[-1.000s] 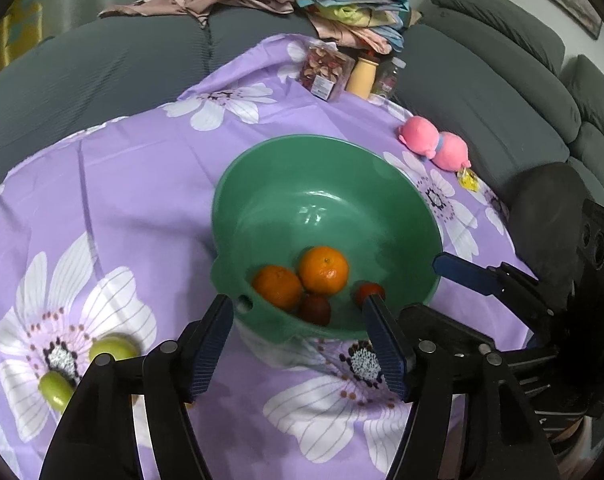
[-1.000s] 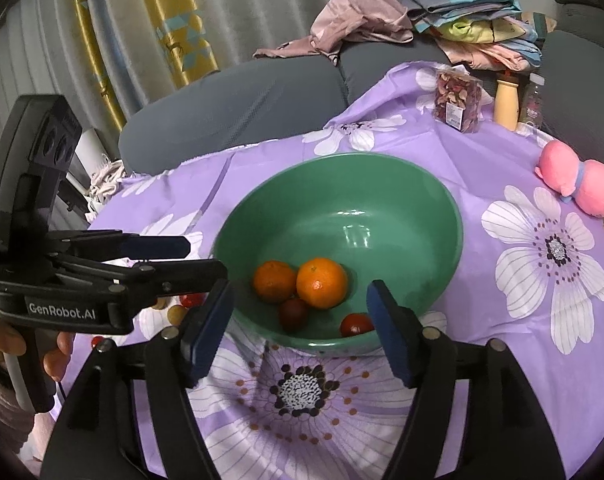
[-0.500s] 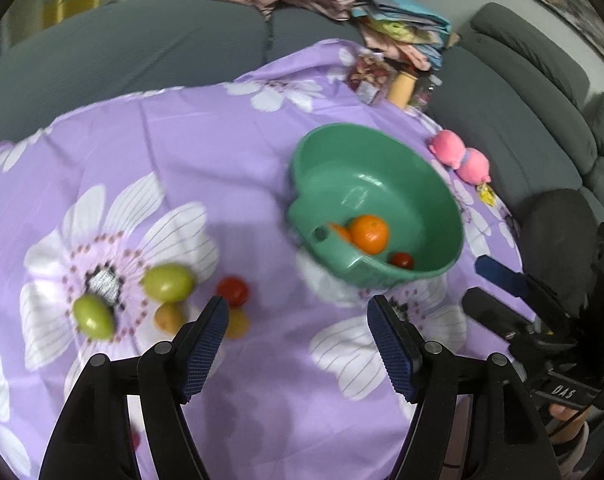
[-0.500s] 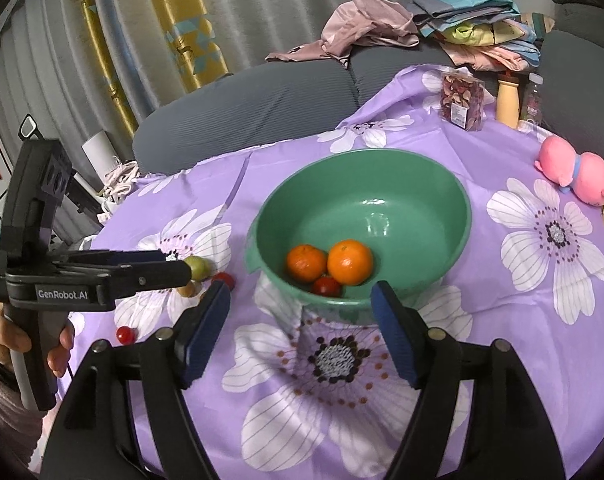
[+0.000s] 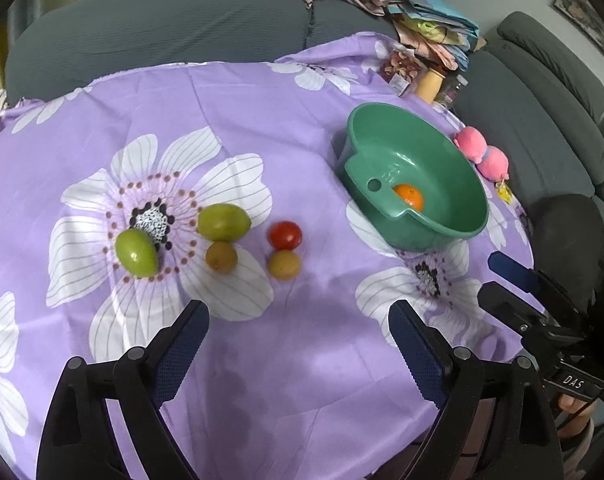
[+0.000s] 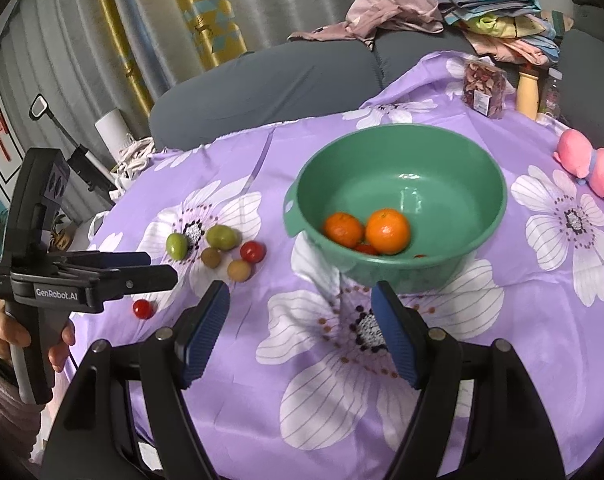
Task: Organize fruits
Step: 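Move both open grippers back toward the remaining red tomatoes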
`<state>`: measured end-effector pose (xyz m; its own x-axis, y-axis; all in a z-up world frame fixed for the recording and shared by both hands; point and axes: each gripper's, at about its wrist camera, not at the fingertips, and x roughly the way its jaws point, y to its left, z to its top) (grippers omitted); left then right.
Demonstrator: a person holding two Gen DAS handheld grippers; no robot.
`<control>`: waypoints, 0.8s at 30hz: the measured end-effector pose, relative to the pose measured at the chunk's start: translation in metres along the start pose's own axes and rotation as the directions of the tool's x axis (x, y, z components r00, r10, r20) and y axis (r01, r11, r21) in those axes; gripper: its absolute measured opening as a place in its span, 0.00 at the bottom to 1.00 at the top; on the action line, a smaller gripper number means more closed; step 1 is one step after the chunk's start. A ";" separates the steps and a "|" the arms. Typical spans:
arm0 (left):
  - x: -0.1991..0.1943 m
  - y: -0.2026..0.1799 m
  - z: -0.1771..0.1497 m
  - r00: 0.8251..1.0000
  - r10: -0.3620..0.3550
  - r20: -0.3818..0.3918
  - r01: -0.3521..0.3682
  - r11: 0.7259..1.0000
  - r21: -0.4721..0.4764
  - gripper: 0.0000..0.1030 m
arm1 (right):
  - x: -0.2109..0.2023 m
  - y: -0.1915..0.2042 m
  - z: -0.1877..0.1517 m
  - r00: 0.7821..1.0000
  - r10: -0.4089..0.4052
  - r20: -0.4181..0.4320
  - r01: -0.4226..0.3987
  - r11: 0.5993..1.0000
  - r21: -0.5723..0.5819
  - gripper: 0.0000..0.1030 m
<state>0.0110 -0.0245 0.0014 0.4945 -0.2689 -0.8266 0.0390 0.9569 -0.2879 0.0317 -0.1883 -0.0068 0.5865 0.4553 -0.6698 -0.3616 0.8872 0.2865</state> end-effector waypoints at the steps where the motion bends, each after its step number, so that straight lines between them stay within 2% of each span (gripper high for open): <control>1: -0.001 0.000 -0.001 1.000 0.001 0.001 -0.001 1.000 0.000 0.89 | 0.000 0.002 -0.001 1.000 0.002 -0.004 -0.002 1.000 -0.003 0.72; 5: -0.005 0.003 -0.006 1.000 0.008 0.001 -0.008 1.000 -0.006 0.89 | 0.001 0.006 -0.003 1.000 0.011 -0.015 -0.012 1.000 -0.011 0.72; 8: -0.006 0.006 -0.008 1.000 0.012 -0.004 -0.012 1.000 -0.014 0.89 | 0.002 0.012 -0.003 1.000 0.019 -0.022 -0.019 1.000 -0.021 0.75; 24: -0.011 0.032 -0.022 0.999 0.030 -0.018 -0.031 0.998 -0.053 0.89 | 0.020 0.046 -0.006 0.995 0.051 -0.084 -0.058 0.994 -0.091 0.76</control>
<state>-0.0123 0.0060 -0.0097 0.4795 -0.2422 -0.8434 -0.0220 0.9575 -0.2875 0.0225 -0.1387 -0.0110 0.5049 0.4918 -0.7094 -0.4597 0.8488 0.2612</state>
